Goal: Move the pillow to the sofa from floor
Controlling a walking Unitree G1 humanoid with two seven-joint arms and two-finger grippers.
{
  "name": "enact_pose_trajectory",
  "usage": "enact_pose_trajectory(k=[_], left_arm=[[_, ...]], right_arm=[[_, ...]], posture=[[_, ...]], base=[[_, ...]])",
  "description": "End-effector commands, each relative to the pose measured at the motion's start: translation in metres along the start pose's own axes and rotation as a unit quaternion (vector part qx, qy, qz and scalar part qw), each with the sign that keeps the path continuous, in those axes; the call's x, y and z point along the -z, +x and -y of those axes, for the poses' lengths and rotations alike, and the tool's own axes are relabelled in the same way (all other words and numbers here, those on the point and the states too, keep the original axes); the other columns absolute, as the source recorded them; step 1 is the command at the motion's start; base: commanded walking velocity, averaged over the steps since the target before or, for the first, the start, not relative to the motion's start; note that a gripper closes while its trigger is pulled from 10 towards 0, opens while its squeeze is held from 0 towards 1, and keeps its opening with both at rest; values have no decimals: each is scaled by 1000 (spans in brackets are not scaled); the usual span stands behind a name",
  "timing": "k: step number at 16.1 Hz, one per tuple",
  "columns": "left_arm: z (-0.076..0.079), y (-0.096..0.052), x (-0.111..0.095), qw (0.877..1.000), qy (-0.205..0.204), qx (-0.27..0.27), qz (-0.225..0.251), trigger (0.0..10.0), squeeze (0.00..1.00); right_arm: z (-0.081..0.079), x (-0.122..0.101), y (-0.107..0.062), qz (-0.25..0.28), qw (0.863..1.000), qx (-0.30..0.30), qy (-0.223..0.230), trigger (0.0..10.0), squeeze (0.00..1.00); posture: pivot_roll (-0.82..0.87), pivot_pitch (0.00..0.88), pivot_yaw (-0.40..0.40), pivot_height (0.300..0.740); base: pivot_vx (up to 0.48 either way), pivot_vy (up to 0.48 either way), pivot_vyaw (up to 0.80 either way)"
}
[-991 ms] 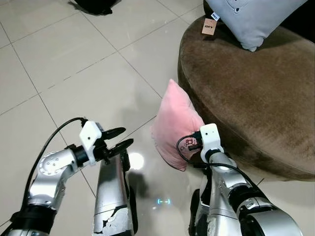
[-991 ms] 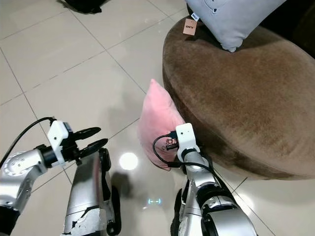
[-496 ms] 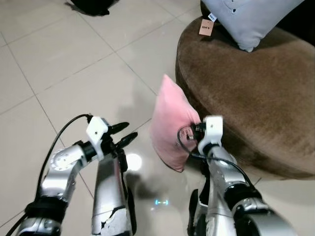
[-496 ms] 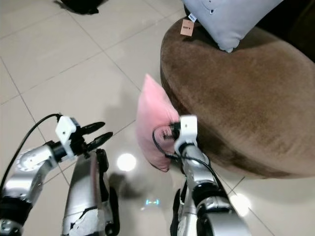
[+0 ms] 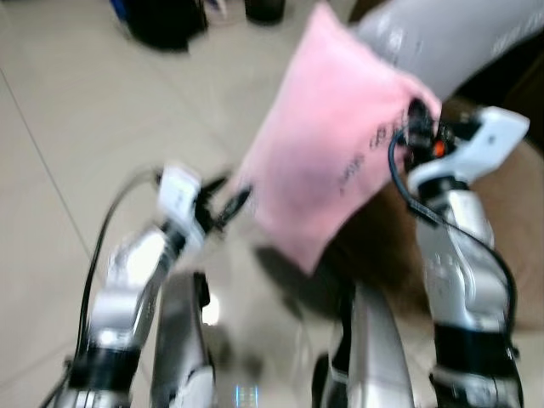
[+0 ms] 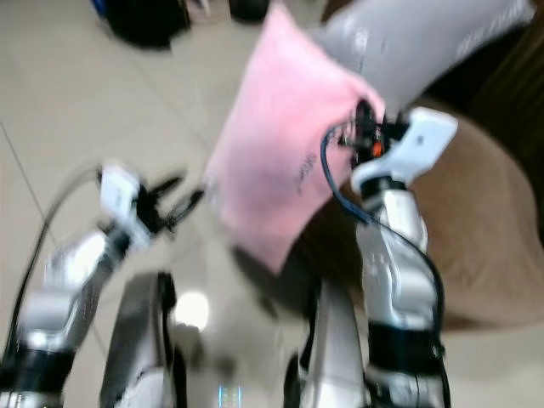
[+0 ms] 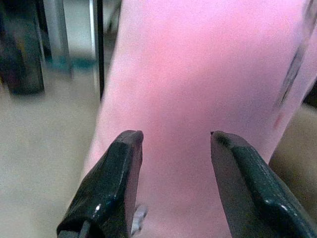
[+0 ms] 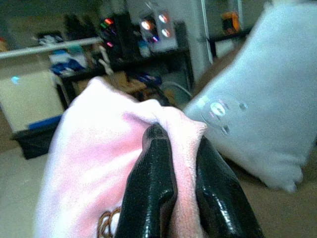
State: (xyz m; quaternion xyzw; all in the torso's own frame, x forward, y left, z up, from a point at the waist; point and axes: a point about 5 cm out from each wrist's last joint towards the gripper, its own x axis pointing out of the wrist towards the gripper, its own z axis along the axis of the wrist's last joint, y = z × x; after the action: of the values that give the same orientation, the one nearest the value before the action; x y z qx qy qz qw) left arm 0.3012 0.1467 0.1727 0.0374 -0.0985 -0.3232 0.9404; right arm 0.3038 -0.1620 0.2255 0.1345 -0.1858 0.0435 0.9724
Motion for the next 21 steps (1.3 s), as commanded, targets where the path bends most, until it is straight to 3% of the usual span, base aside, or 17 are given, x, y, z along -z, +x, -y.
enact_pose_trajectory(k=[1, 4, 6, 10, 13, 15, 19, 21], left_arm=[[1, 4, -4, 1000, 5, -9, -4, 10000, 0], [-3, 18, -20, 998, 29, -46, 25, 10000, 0], [-1, 17, -28, 996, 15, -87, -13, 10000, 0], [-12, 16, -25, 991, 43, -122, -30, 10000, 0], [-11, 20, -27, 990, 58, -121, -34, 10000, 0], [-7, 20, -26, 991, 46, -120, -40, 10000, 0], [2, 20, -25, 992, 87, -91, -31, 10000, 0], [4, 21, -25, 992, 79, -92, -30, 10000, 0]], right_arm=[[3, -19, -6, 20, 999, 9, -29, 10000, 0], [0, -42, -11, 46, 998, 47, 8, 10000, 0], [2, -54, -7, 57, 996, 72, 9, 10000, 0], [8, -78, 5, 86, 992, 87, -13, 10000, 0], [15, -77, 5, 78, 991, 105, -21, 10000, 0], [16, -72, 2, 60, 991, 115, -29, 10000, 0], [19, -66, -11, 50, 991, 119, -38, 10000, 0], [20, -63, -15, 41, 990, 127, -38, 10000, 0]], posture=[[75, 7, -66, 485], [79, 0, -81, 505], [92, 0, -85, 525], [77, 0, -58, 560], [76, 0, -64, 585], [70, 0, -59, 605], [64, 0, -55, 640], [63, 0, -51, 660]], base=[[0, 0, 0], [0, 0, 0], [0, 0, 0], [0, 0, 0], [0, 0, 0], [0, 0, 0], [0, 0, 0], [0, 0, 0]])
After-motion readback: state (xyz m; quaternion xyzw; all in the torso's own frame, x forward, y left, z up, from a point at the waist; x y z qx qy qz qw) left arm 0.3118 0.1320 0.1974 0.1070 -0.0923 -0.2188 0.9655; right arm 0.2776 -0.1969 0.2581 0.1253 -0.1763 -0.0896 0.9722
